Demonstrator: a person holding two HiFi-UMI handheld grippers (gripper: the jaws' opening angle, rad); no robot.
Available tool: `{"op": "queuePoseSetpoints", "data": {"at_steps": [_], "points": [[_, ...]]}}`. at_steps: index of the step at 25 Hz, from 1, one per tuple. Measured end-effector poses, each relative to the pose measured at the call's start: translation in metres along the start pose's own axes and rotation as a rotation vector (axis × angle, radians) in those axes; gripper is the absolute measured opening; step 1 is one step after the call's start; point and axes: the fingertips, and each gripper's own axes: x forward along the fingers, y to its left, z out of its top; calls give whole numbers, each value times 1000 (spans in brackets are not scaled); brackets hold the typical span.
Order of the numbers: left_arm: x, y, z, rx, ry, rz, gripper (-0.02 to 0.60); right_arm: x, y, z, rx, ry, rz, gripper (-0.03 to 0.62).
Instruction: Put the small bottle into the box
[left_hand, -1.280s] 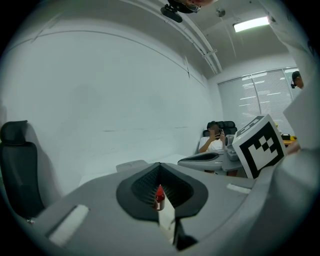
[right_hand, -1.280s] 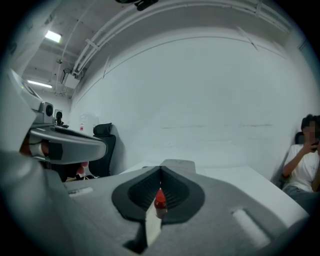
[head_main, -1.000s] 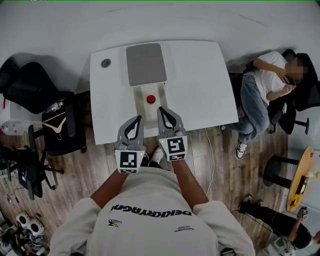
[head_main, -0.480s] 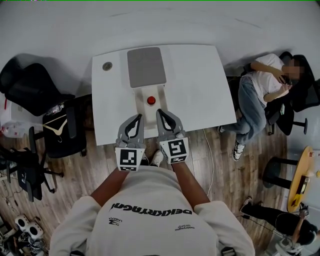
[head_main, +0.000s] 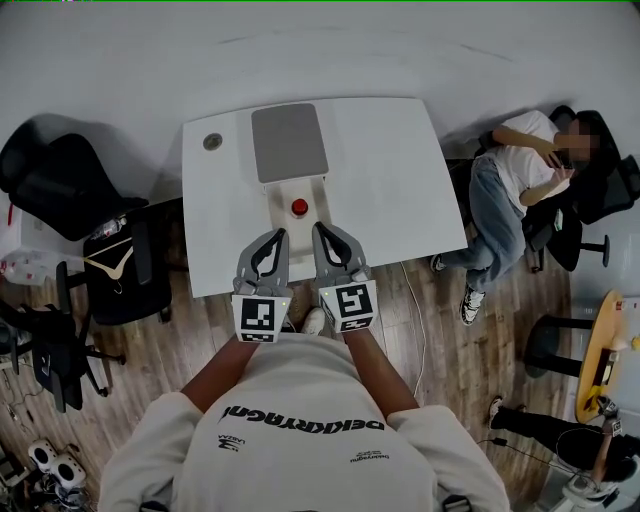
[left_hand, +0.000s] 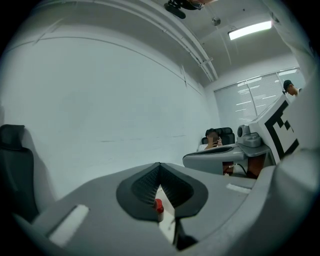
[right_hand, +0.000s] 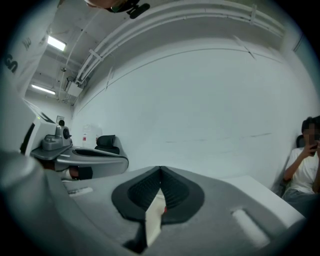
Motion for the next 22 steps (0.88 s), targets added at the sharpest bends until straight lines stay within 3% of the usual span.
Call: {"op": "queuePoseSetpoints", "data": {"at_steps": [22], "points": [[0,-2,11,1,-31,-22,8,-9,-2,13,13,-29,-28,-6]]}}
